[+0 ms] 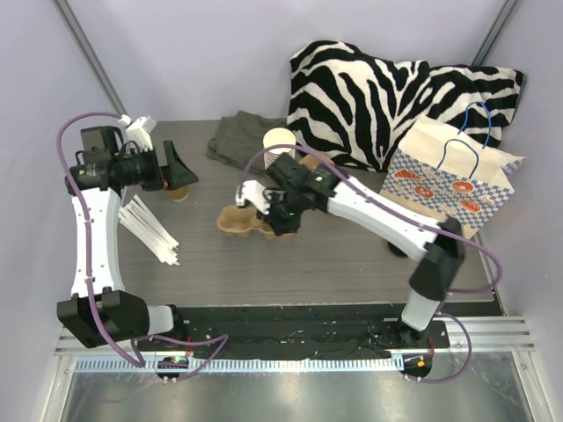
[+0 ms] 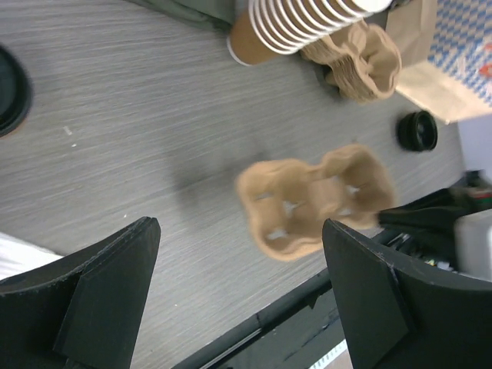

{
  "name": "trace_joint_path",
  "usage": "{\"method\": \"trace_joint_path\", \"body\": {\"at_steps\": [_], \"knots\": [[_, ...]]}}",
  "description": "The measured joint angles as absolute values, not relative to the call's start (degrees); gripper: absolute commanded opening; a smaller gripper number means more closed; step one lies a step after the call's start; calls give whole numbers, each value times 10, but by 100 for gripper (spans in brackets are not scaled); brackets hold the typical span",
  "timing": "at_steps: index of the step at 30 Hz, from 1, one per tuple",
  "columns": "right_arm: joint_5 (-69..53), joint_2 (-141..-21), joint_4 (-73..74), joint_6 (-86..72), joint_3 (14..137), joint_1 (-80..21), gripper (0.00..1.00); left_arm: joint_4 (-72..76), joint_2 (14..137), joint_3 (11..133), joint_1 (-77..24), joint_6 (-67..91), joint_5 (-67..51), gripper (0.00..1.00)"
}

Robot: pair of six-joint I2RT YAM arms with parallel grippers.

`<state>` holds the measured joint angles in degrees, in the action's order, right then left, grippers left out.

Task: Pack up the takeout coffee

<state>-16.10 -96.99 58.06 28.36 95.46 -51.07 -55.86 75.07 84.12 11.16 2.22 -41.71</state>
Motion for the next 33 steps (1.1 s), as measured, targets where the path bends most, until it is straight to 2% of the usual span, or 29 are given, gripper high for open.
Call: {"method": "trace_joint_path", "body": {"at_steps": [8, 19, 20, 21, 23, 24, 25, 26, 29, 33], "knots": [[-142, -1187, 501, 340, 1122, -538, 1, -595, 766, 851, 203, 23, -442, 91], [-105, -1296, 417, 442, 1180, -556, 2, -629, 770, 851, 224, -5, -449, 91], [-103, -1300, 413, 449, 1180, -557, 6, -630, 770, 851, 225, -6, -449, 92], [-100, -1303, 409, 455, 1180, -557, 18, -631, 770, 851, 225, -8, -449, 92], [-95, -1309, 404, 466, 1180, -557, 30, -634, 770, 851, 226, -11, -449, 92], [-92, -1311, 403, 470, 1180, -557, 46, -635, 770, 851, 226, -13, -449, 92], [-89, -1312, 402, 474, 1180, -557, 52, -635, 770, 851, 226, -16, -451, 93], [-86, -1312, 402, 475, 1180, -557, 63, -637, 770, 850, 226, -17, -451, 93], [-80, -1311, 398, 479, 1180, -557, 77, -637, 770, 849, 226, -18, -453, 94], [-75, -1300, 415, 471, 1185, -557, 86, -638, 770, 848, 226, -18, -463, 96]]}}
